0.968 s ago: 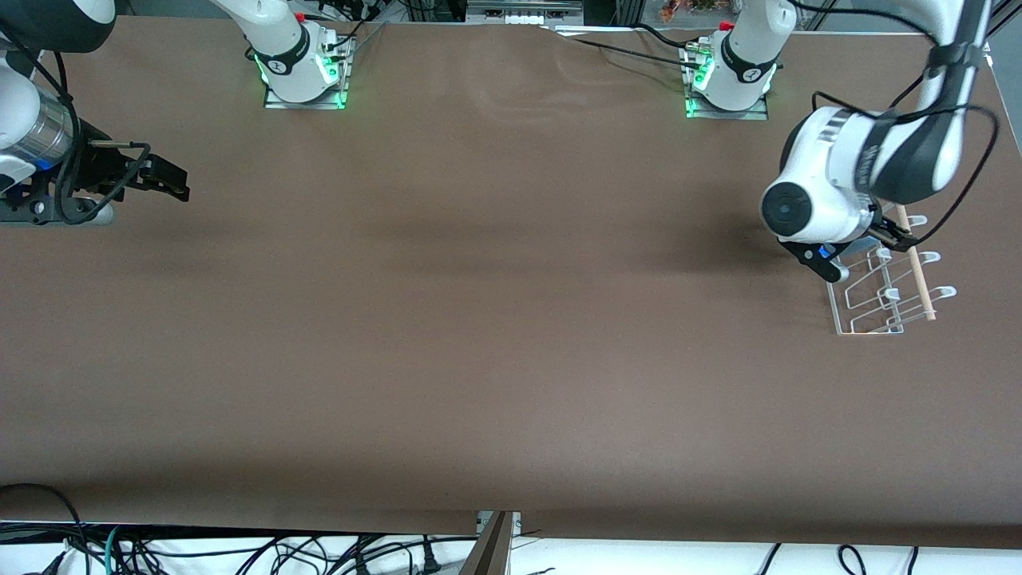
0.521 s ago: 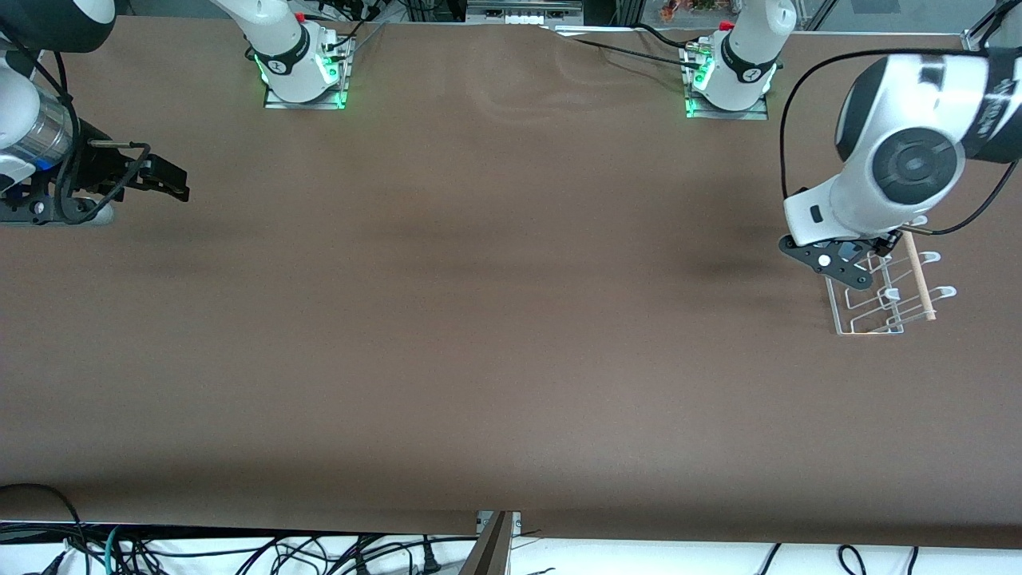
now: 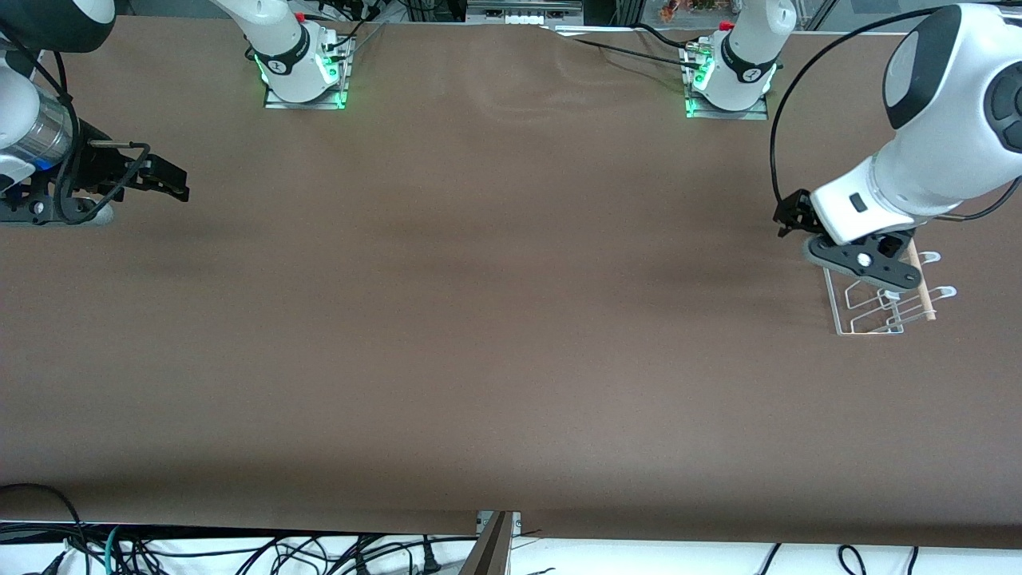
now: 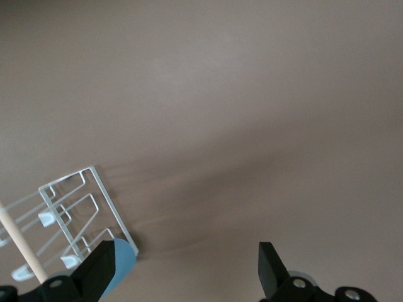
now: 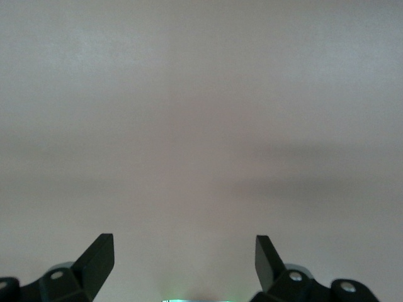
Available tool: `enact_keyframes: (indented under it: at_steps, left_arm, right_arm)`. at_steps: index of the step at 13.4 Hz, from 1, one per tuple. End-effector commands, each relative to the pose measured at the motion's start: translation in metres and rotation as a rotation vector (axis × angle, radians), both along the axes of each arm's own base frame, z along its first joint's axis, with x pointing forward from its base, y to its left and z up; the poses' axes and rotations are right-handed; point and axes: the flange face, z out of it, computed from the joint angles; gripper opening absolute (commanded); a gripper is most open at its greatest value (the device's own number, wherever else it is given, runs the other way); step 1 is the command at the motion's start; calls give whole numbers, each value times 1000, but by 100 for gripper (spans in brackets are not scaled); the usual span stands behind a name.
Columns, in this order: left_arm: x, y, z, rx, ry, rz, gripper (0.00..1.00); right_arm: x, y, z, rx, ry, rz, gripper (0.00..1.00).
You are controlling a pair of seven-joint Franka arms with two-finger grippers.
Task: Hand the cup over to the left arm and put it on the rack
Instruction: 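Open the left gripper and lift it away from the rack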
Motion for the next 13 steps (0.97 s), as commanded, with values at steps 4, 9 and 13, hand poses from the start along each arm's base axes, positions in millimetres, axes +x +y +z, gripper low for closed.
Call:
enact_keyframes:
  at_steps: [4,9,13]
  left_arm:
    - [-50,15,16,-25,-160,141,100]
    - [-59,17,23,-34,-166,95,100]
    - [-60,15,22,-31,-155,97,100]
  right_arm:
    - [2,0,5,-1,-2,11,99]
    - [2,0,5,-2,-2,13,99]
    - [2,0,6,0,-4,13,99]
